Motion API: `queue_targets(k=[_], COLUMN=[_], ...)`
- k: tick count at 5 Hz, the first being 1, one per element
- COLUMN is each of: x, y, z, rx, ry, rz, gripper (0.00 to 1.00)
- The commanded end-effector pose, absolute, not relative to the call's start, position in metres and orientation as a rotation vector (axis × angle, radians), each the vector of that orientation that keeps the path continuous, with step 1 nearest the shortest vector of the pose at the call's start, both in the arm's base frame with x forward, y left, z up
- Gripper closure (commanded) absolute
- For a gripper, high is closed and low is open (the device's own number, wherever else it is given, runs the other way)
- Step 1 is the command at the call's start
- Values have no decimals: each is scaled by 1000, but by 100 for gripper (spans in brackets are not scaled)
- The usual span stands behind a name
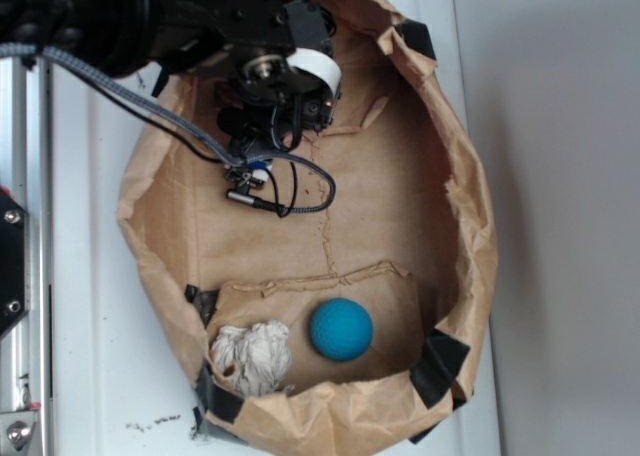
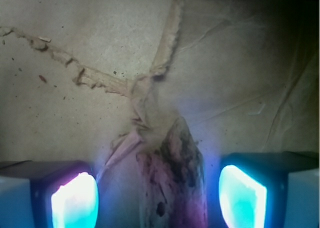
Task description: Grab the wood chip.
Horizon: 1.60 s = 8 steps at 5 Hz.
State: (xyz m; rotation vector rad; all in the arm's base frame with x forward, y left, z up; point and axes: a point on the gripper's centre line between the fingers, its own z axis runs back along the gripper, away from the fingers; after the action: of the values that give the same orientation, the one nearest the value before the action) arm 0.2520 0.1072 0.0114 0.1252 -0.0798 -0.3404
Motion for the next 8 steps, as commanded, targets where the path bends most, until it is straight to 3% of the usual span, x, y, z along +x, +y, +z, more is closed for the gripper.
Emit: queue_targets(k=[1,5,6,8], x=[255,257,260,243], y=[111,112,110,82], z=[5,12,32,120], rx=[126,131,93,13], ry=[-102,-130,-160,-274], rz=[-300,-299,-290,-296], gripper=[100,100,100,100])
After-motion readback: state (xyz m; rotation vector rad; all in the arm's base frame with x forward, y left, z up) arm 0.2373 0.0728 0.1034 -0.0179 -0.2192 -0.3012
